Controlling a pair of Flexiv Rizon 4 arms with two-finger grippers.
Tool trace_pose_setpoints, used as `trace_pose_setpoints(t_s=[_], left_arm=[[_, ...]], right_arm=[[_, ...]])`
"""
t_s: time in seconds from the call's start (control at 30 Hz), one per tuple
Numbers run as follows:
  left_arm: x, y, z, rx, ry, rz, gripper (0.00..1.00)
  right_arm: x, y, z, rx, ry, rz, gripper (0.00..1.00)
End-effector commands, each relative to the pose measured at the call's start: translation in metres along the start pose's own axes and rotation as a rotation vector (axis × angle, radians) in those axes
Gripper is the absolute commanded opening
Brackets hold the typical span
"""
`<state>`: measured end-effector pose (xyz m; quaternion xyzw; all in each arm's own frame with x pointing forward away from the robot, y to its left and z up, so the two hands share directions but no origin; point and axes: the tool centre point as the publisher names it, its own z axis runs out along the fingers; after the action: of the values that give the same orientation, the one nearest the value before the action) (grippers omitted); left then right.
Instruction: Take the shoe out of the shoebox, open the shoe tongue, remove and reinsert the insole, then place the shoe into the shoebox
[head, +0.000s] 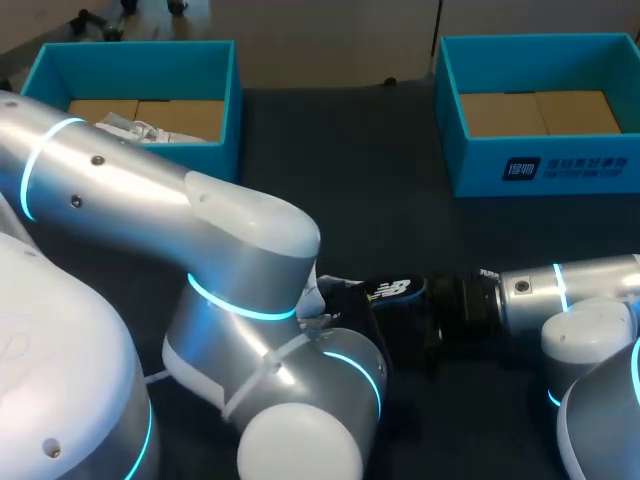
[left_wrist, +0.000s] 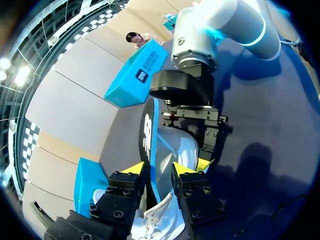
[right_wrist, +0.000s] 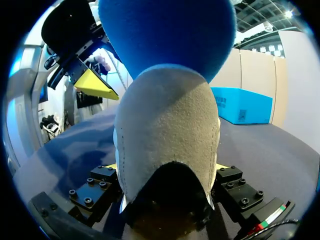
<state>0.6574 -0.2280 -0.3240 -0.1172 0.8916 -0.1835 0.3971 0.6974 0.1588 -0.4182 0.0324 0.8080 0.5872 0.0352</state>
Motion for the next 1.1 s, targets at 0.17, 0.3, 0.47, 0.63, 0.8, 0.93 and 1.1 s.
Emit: trace_pose_setpoints(t_s=[0.17, 0.3, 0.47, 0.63, 0.8, 0.93, 1.1], left_arm=[[-0.002, -0.001, 0.008, 0.004, -0.009, -0.021, 0.34], [-0.005, -0.002, 0.01, 0.007, -0.011, -0.027, 0.34], [-0.007, -0.002, 0.014, 0.015, -0.007, -0.038, 0.33], [-0.009, 0.0, 0.016, 0.033, -0.005, -0.039, 0.33], [-0.011, 0.001, 0.019, 0.043, -0.006, -0.041, 0.33], [-0.01, 0.003, 0.02, 0.046, -0.006, -0.039, 0.34], [-0.008, 0.005, 0.018, 0.057, -0.019, -0.037, 0.34]], right_arm=[[0.001, 0.001, 0.001, 0.005, 0.0, 0.0, 0.0], [0.001, 0.001, 0.001, 0.005, 0.0, 0.0, 0.0], [0.001, 0.001, 0.001, 0.005, 0.0, 0.0, 0.0], [0.001, 0.001, 0.001, 0.005, 0.0, 0.0, 0.0], [0.001, 0.001, 0.001, 0.005, 0.0, 0.0, 0.0], [0.001, 0.001, 0.001, 0.005, 0.0, 0.0, 0.0], [0.001, 0.001, 0.001, 0.005, 0.0, 0.0, 0.0]])
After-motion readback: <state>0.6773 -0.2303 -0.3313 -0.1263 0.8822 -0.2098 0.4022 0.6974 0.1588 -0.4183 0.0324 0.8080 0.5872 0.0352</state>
